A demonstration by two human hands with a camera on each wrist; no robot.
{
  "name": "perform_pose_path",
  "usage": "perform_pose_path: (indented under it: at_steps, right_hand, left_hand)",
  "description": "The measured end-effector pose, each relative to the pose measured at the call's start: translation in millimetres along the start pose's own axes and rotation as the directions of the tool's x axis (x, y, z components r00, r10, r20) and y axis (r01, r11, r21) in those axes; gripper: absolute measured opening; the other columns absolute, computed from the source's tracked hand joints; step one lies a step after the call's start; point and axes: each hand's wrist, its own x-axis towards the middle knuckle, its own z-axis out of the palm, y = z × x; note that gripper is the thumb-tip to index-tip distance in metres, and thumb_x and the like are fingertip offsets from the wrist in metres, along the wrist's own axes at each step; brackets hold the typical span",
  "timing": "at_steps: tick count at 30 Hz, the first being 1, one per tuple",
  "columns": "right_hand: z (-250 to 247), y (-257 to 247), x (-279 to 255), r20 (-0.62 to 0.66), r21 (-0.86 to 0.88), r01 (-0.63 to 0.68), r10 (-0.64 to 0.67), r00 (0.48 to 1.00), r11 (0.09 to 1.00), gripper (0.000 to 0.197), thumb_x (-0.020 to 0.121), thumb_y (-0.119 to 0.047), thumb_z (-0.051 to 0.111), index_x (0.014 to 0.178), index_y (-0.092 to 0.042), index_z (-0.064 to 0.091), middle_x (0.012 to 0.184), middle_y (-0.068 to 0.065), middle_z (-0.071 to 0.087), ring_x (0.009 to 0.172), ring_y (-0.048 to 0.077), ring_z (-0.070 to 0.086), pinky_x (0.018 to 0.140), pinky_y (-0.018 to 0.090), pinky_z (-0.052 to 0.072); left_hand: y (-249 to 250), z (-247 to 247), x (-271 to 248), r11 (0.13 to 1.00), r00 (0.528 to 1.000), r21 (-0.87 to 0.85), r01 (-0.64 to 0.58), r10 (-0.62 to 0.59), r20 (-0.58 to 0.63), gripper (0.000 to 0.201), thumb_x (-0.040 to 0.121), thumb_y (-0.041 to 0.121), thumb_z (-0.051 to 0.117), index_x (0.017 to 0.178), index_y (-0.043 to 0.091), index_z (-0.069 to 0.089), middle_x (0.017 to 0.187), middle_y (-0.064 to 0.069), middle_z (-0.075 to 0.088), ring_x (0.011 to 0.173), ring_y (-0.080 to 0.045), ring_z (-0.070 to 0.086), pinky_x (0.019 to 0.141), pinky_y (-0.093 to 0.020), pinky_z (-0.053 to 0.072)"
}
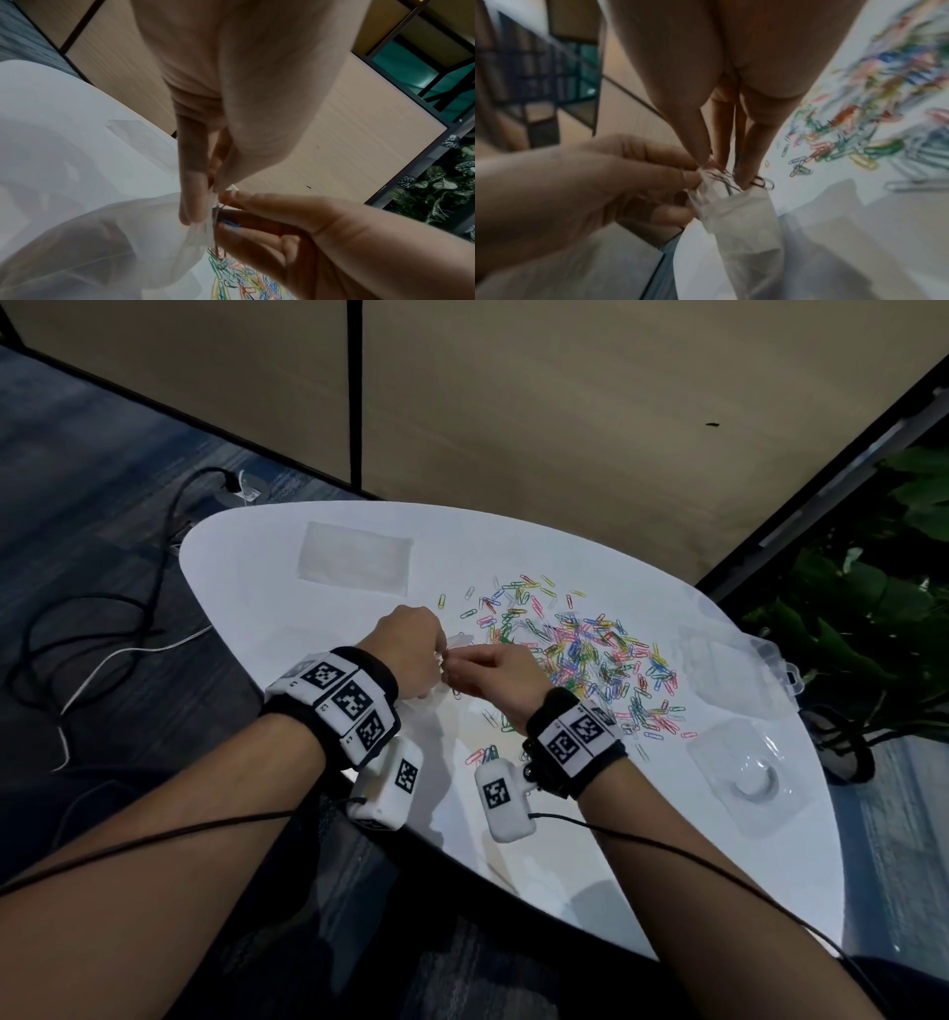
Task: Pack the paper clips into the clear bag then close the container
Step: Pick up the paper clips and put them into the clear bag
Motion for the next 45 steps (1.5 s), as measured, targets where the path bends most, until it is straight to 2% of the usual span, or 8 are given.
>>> perform_pose_path:
  at_steps: [8, 14, 17, 23, 30, 34, 41, 45]
  right_hand:
    - [-25, 4, -15, -0.007, -0.237, 0.184, -0.191, 0.982, 0.954, 0.023, 0.096, -0.005, 0.056, 0.112, -0.008, 0.072, 0.111, 0.01, 0.072, 0.1, 0.026, 0.069, 0.089, 0.038, 0.058]
    - [-39, 100, -55, 0.667, -0.745, 0.666, -0.037, 0.744, -0.039, 0.064, 0.101, -0.045, 0.035, 0.155, -0.02, 0.016, 0.164, 0.005, 0.013, 0.148, 0.028, 0.02, 0.117, 0.047, 0.027]
    - [-63, 128, -57, 0.623, -0.766, 0.606, -0.014, 0.782, -0.213, 0.067, 0.1, -0.049, 0.025, 0.156, -0.019, 0.003, 0.164, 0.005, -0.003, 0.151, 0.032, 0.003, 0.119, 0.054, 0.017]
    - [-97, 131, -38, 0.274, -0.955, 0.262, -0.074, 0.959, -0.142, 0.058, 0.103, -0.034, 0.027, 0.154, -0.031, 0.0, 0.164, 0.008, -0.005, 0.147, 0.044, 0.014, 0.111, 0.059, 0.03]
    - [-88, 132, -27, 0.26, -0.966, 0.258, -0.175, 0.95, -0.034, 0.051, 0.08, -0.008, 0.069, 0.129, -0.01, 0.054, 0.139, 0.017, 0.049, 0.101, 0.037, 0.062, 0.063, 0.042, 0.057]
    - [-84, 113, -20, 0.227, -0.971, 0.237, -0.203, 0.953, 0.029, 0.023, 0.081, 0.0, 0.062, 0.103, -0.003, 0.064, 0.106, 0.014, 0.06, 0.086, 0.034, 0.062, 0.069, 0.039, 0.054]
    - [-92, 77, -3, -0.237, -0.761, -0.132, -0.084, 0.968, 0.635, 0.011, 0.085, -0.008, 0.07, 0.086, -0.014, 0.078, 0.078, 0.003, 0.075, 0.061, 0.008, 0.066, 0.063, 0.017, 0.055]
    - [-105, 72, -8, -0.299, -0.697, -0.174, -0.061, 0.952, 0.696, 0.017, 0.085, -0.021, 0.073, 0.101, -0.018, 0.073, 0.093, 0.001, 0.074, 0.061, -0.002, 0.064, 0.062, 0.011, 0.052]
  left_hand:
    - [-3, -4, 0, 1.0, 0.999, -0.025, -0.004, 0.003, -0.034, 0.033, 0.085, -0.006, 0.05, 0.1, 0.008, 0.076, 0.092, -0.013, 0.072, 0.087, -0.03, 0.073, 0.083, -0.039, 0.061]
    - [-2, -7, -1, 1.0, 1.0, 0.015, 0.006, -0.006, -0.012, 0.03, 0.077, -0.008, 0.051, 0.086, 0.003, 0.077, 0.086, -0.017, 0.074, 0.085, -0.033, 0.072, 0.072, -0.035, 0.061]
    - [-4, -7, -3, 1.0, 1.0, 0.018, 0.011, -0.01, -0.008, 0.027, 0.08, -0.006, 0.053, 0.087, 0.006, 0.077, 0.085, -0.013, 0.075, 0.084, -0.029, 0.073, 0.077, -0.037, 0.062]
    - [-4, -5, -3, 1.0, 1.0, 0.017, 0.019, -0.018, -0.017, 0.029, 0.083, -0.007, 0.051, 0.091, 0.005, 0.076, 0.084, -0.013, 0.075, 0.085, -0.029, 0.073, 0.08, -0.041, 0.062]
    - [-2, -2, -1, 0.999, 1.0, 0.025, 0.02, -0.02, -0.002, 0.028, 0.083, -0.007, 0.05, 0.092, 0.005, 0.075, 0.083, -0.012, 0.075, 0.084, -0.028, 0.074, 0.081, -0.041, 0.062]
    - [-2, 1, -3, 0.999, 1.0, 0.038, 0.023, -0.024, 0.007, 0.032, 0.084, -0.006, 0.052, 0.104, 0.006, 0.075, 0.087, -0.012, 0.075, 0.089, -0.029, 0.073, 0.084, -0.041, 0.061]
    - [-1, 2, -4, 0.999, 1.0, 0.031, 0.023, -0.024, 0.015, 0.036, 0.088, -0.003, 0.052, 0.116, 0.008, 0.071, 0.102, -0.014, 0.074, 0.095, -0.03, 0.072, 0.09, -0.039, 0.059]
    - [-1, 1, -4, 0.999, 1.0, 0.034, 0.011, -0.011, 0.007, 0.032, 0.088, -0.002, 0.051, 0.11, 0.009, 0.072, 0.105, -0.015, 0.072, 0.095, -0.033, 0.071, 0.09, -0.04, 0.059]
